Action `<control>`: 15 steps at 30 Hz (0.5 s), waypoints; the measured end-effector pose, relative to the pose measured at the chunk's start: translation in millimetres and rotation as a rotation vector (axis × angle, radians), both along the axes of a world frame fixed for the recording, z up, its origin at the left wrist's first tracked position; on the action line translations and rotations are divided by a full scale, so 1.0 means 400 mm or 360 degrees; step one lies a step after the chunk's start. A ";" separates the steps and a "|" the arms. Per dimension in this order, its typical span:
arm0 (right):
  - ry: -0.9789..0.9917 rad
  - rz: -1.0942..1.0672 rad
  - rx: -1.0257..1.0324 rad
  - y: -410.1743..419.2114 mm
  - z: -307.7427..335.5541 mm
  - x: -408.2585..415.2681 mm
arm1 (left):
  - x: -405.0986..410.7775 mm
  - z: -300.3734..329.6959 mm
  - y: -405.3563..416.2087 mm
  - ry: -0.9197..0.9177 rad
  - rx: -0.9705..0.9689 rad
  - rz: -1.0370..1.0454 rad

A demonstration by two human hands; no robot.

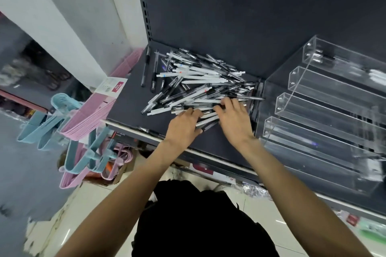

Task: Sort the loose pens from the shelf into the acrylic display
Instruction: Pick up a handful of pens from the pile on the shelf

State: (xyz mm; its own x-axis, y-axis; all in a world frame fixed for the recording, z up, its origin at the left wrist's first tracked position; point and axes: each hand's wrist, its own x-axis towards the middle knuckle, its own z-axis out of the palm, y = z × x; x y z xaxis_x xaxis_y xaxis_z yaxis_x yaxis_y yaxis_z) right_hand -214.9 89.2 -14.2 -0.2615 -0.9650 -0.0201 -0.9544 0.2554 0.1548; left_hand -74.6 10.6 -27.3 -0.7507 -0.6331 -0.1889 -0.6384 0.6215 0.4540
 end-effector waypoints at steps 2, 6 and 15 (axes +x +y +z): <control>0.0089 0.0056 0.0041 -0.013 0.007 -0.008 | 0.002 -0.004 -0.010 0.0026 0.0022 0.0019; 0.0212 0.0232 0.0137 -0.029 0.033 -0.020 | 0.003 -0.001 -0.022 -0.0118 -0.0111 -0.0021; 0.0202 0.0388 0.0132 -0.012 0.032 -0.060 | -0.013 0.012 -0.004 -0.0352 -0.0305 -0.0159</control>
